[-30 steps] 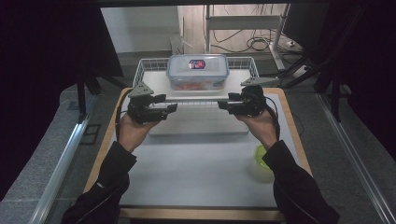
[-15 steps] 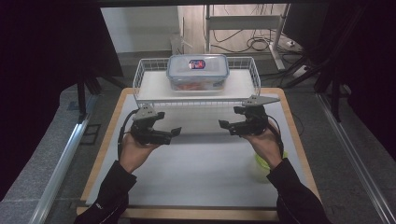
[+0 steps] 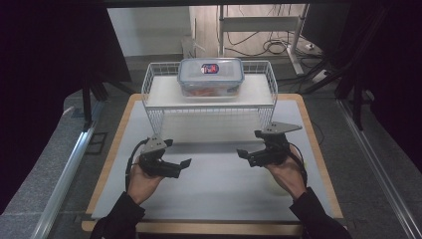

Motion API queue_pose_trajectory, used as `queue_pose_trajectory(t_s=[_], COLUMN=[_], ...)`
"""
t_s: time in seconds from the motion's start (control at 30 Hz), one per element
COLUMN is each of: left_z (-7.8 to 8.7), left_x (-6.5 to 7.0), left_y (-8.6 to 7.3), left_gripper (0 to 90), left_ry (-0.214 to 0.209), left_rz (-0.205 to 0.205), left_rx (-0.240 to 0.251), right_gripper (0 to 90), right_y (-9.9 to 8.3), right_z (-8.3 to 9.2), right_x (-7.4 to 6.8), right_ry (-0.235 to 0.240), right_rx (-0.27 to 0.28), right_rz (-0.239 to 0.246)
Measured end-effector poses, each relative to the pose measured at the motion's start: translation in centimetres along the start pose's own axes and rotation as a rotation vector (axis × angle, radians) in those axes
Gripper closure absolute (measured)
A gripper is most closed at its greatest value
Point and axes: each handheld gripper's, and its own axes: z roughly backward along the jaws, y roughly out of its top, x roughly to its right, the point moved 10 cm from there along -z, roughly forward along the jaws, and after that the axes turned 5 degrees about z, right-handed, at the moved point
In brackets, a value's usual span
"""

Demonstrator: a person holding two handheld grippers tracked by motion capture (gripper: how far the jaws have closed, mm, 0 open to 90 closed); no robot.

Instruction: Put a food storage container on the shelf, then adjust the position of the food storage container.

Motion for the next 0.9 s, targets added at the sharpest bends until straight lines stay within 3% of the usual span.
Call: queue_pose_trajectory(t_s=[0.27,0.4,0.6,0.7,0.83,0.9], left_z=[0.3,0.1,0.6,0.7,0.7,0.7], left_x=[0.7,0.7,0.8,0.6,0.4,0.4], left_y=[-2.1,-3.6,-3.6,-3.6,-3.8,-3.8], left_gripper=[2.8,2.3,2.1,2.3,2.6,3.0], left_ry=[0.020,0.034,0.042,0.049,0.059,0.062], left_rz=[-0.022,-0.031,-0.038,-0.033,-0.036,-0.039], left_rx=[0.003,-0.033,-0.008,0.006,0.000,-0.003], right_gripper=[5.2,5.7,1.2,1.2,10.4,20.0], right_y=[-3.2,-4.4,-5.3,-5.5,-5.8,-5.9], right_z=[0.5,0.7,0.5,0.4,0.7,1.1], right_x=[-1.2,-1.3,-0.7,-0.3,0.0,0.4], right_ry=[0.000,-0.027,-0.057,-0.069,-0.077,-0.084], right_rx=[-0.049,-0.078,-0.114,-0.127,-0.145,-0.142], right_rz=[0.024,0.027,0.014,-0.024,-0.033,-0.041])
